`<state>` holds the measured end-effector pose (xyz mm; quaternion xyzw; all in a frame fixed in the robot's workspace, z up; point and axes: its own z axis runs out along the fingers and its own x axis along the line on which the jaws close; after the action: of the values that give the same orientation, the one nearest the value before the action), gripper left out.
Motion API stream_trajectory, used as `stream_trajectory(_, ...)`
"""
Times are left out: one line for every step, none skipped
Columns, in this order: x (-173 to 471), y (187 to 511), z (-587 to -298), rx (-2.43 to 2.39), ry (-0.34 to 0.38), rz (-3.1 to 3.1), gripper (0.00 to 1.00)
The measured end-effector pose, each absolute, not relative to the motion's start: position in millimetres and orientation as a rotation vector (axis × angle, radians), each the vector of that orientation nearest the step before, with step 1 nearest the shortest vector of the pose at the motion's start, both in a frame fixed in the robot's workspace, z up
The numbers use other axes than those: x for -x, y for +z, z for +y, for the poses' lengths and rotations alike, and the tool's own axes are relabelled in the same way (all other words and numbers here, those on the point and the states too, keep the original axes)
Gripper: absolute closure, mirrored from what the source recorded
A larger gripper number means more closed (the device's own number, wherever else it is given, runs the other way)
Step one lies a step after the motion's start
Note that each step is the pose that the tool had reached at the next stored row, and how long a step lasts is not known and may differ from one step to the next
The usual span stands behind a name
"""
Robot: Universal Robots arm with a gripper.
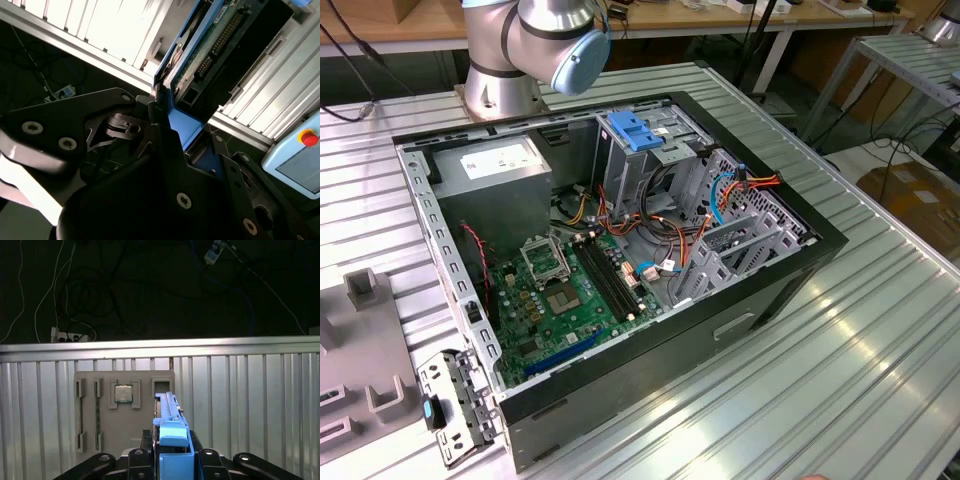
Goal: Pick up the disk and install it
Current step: 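Pick up the disk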
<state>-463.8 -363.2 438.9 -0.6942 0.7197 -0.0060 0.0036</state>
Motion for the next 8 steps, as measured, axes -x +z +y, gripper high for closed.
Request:
stream_trajectory(463.8, 440.2, -363.2, 2.176, -0.018, 2.256, 0.63)
stream_trajectory(463.8, 441.4, -363.2, 2.176, -0.018, 2.256, 0.63)
stream_trajectory(463.8, 442.4, -363.2, 2.176, -0.018, 2.256, 0.63)
stream_trajectory(463.8, 443.9, -363.2, 2.176, -0.018, 2.257, 0.63)
stream_trajectory(463.8, 445.2, -363.2, 2.177, -0.017, 2.257, 0.63)
stream_trajectory(463.8, 446.0, -363.2, 2.177, -0.017, 2.257, 0.63)
stream_trajectory(463.8, 447.1, -363.2, 2.177, -0.017, 2.257, 0.63)
stream_trajectory(463.8, 448.2, -363.2, 2.177, -0.017, 2.257, 0.63)
